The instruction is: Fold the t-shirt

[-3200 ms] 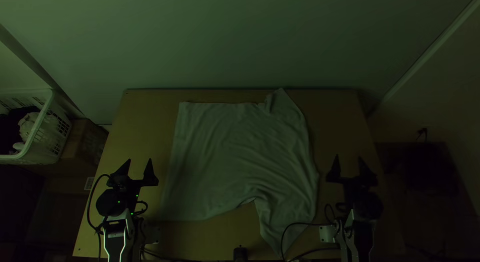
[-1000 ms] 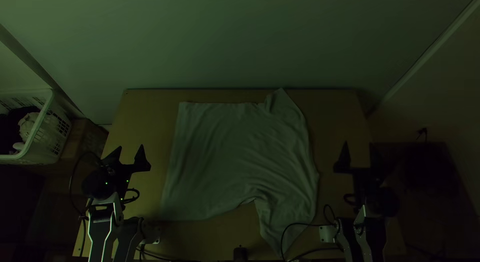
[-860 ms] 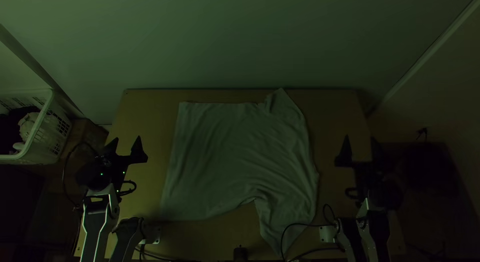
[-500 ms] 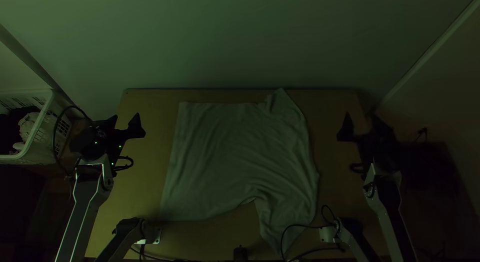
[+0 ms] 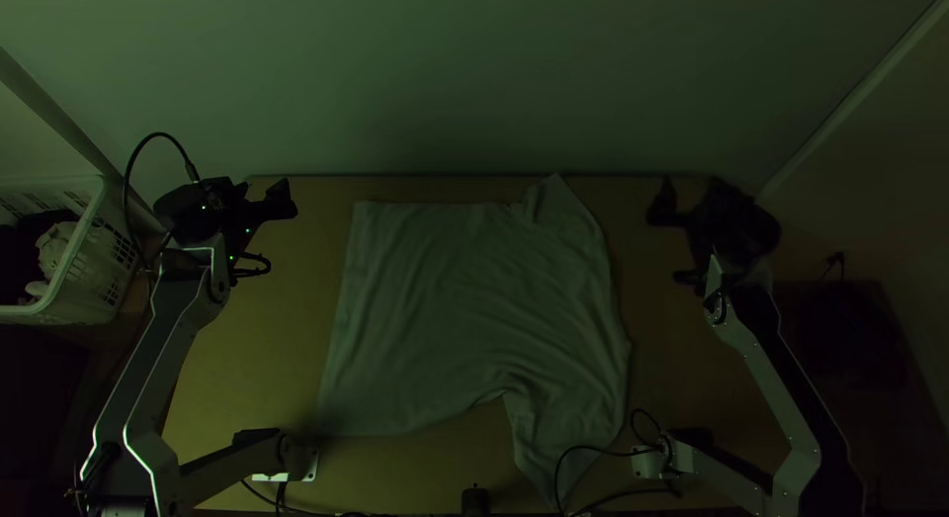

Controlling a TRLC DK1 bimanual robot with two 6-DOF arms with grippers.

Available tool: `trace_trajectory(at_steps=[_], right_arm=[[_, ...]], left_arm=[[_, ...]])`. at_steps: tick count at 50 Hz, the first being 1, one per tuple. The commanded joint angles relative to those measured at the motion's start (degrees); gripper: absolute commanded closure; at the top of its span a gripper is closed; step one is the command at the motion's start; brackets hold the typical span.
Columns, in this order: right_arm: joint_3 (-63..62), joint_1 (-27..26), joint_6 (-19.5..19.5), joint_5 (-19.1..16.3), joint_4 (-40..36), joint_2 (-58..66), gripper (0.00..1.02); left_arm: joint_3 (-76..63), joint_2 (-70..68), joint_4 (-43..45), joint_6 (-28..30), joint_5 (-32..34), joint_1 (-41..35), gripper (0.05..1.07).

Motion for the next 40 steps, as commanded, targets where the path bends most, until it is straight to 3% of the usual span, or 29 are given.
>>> trace_trajectory(at_steps=[1,21,40], right_arm=[[3.75,1.05,0.74,1.18,0.17,3.99,0.04],[14.2,2.28,5.57,1.79,-3.69,16.47,0.04],[22.38,2.89,6.37,1.53,-14.24,24.56,0.04]], left_arm=[[3.99,4.59,0.0,-1.38,-0.11,-0.71,0.1],[19.72,24.63,-8.26,-1.9,-0.11,-2.03,0.1],[26.05,33.77,-12.3,-2.34,-0.11,-4.31,0.1]])
